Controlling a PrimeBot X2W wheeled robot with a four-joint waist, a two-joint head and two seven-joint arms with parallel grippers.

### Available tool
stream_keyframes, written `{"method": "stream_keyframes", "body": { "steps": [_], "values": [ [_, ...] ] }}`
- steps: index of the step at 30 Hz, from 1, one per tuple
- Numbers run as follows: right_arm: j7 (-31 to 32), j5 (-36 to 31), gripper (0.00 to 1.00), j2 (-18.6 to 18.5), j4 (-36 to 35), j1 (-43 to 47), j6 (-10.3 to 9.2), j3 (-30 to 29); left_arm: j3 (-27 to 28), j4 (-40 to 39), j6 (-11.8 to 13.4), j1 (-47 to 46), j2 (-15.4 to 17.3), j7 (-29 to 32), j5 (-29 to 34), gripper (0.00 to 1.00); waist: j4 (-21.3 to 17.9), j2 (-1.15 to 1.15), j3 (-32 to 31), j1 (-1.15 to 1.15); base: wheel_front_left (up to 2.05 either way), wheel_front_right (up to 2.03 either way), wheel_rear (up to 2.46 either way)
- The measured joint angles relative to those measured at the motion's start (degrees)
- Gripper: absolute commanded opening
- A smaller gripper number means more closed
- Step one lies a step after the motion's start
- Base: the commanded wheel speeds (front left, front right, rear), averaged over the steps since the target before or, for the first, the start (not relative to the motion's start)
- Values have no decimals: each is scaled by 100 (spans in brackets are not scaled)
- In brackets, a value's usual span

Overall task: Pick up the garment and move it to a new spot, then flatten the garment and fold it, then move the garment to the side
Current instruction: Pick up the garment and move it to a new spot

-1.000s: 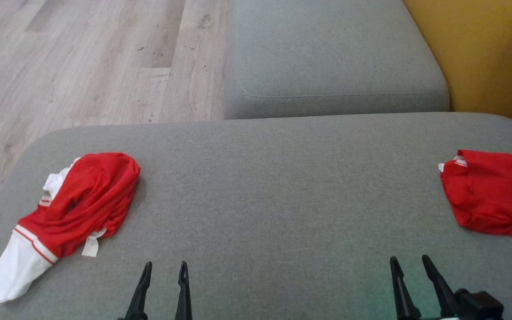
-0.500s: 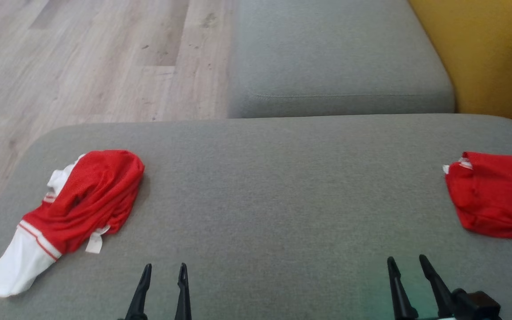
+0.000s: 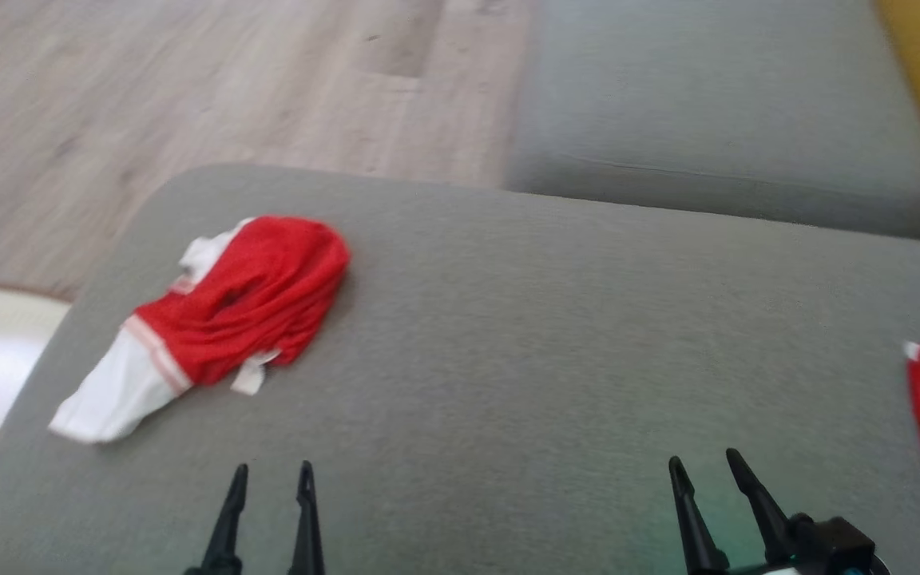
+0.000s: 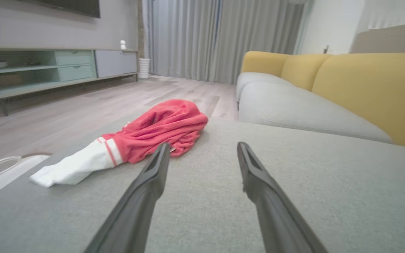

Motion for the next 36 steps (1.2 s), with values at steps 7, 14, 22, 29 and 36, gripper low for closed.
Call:
{"method": "stream_keyframes", "body": {
  "steps": [7, 14, 22, 29, 36],
  "values": [
    [0, 47, 100, 1, -32, -9, 0, 107, 253, -29, -21, 5, 0, 0, 91, 100, 771, 0, 102, 0, 0, 0, 0],
    [0, -216, 100, 1, 70, -381, 0, 352, 471, -281, 145, 11, 0, 0, 47, 100, 1269, 0, 359, 1, 0, 0, 0],
    [0, -308, 100, -82, 175, -587, 0, 474, 479, -353, -9, -261, 23, 0, 246, 100, 1479, 0, 603, 0, 0, 0, 0],
    [-1, -431, 100, -332, -109, -571, 0, 226, 610, -265, -433, -1802, 377, -2, 345, 100, 1577, 0, 916, 0, 0, 0, 0],
    [-1, -602, 100, -887, -402, -719, 1, 181, 697, 470, -821, -3866, 626, 309, 236, 100, 1419, 0, 1650, 1, 0, 0, 0]
  ]
}}
